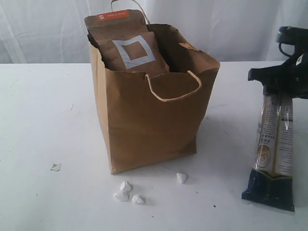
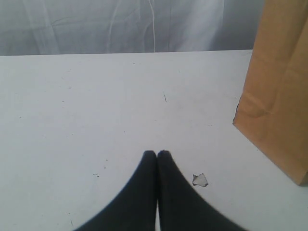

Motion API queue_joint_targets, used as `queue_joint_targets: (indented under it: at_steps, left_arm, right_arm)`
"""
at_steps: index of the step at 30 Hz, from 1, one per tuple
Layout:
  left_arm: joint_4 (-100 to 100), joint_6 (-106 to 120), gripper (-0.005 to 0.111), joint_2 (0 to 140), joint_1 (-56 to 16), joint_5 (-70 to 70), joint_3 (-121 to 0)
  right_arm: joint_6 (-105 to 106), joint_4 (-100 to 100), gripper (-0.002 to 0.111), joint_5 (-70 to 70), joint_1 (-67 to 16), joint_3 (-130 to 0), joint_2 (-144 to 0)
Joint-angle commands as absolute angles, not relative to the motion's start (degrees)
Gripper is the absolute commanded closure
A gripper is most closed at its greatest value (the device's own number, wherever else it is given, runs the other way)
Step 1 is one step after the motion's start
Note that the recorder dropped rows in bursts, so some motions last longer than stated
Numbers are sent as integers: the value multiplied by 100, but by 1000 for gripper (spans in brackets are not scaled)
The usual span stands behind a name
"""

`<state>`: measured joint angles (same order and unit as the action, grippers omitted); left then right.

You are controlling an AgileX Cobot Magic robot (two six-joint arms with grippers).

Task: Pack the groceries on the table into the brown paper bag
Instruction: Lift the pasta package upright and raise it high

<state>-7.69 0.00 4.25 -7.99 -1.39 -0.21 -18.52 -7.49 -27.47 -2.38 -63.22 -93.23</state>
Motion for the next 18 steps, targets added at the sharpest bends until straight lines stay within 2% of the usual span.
queue_joint_targets:
  at_steps: [1, 11, 18]
  left_arm:
    - [-764, 0, 107, 398, -786, -131, 0]
    - [-764, 0, 107, 398, -786, -131, 0]
    - [-764, 0, 107, 398, -786, -131, 0]
  right_arm:
    - [-1798, -728, 108, -2787, -225, -6328, -8724]
    - [-1462, -673, 108, -2835, -225, -5558, -7570]
    - [-754, -245, 108, -2753, -225, -5474, -6884]
